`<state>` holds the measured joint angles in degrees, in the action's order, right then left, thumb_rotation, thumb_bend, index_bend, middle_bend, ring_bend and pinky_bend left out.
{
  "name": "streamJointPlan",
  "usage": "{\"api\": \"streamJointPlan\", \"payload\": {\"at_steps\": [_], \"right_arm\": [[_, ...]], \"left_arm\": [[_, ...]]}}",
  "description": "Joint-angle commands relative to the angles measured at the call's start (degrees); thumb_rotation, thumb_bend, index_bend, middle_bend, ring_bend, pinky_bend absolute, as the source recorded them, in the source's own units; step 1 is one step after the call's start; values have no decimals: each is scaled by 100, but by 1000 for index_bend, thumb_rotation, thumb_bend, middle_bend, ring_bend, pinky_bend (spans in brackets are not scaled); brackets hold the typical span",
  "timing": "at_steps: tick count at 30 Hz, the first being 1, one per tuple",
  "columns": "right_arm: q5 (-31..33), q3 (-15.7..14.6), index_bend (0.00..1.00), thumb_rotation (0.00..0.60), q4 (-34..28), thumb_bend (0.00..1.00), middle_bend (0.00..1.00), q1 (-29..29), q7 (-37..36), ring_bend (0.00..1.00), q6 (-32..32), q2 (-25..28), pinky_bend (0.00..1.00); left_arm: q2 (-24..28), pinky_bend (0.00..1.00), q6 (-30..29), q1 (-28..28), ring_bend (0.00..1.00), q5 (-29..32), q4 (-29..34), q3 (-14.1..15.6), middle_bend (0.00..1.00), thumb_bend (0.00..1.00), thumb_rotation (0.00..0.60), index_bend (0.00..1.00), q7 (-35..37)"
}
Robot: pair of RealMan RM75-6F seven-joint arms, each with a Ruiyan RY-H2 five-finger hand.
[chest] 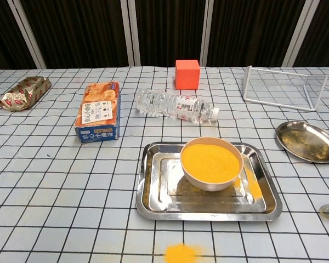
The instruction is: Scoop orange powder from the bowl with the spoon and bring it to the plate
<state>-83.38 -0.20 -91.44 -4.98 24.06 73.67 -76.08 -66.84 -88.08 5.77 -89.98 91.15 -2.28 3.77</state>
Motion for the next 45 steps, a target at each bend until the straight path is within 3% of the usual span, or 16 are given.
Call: {"api": "streamJointPlan", "payload": {"at_steps": [1, 14, 45], "right_arm": [[80, 18, 392, 600, 135, 414, 118, -64, 73, 0, -95, -96, 0], [191, 54, 414, 600, 675, 414, 143, -218, 138, 0, -254, -462, 0], [262, 35, 488, 600, 1222, 414, 207, -387, 223, 0, -292, -896, 0]], "left_arm": [[1, 0, 6, 2, 0, 3, 1, 1, 0, 8, 600, 0, -9], [5, 0, 62, 7, 0, 60, 37, 7, 0, 8, 600, 0, -59], [33, 0, 109, 15, 0, 118, 71, 3, 0, 8, 600, 0, -62]]}}
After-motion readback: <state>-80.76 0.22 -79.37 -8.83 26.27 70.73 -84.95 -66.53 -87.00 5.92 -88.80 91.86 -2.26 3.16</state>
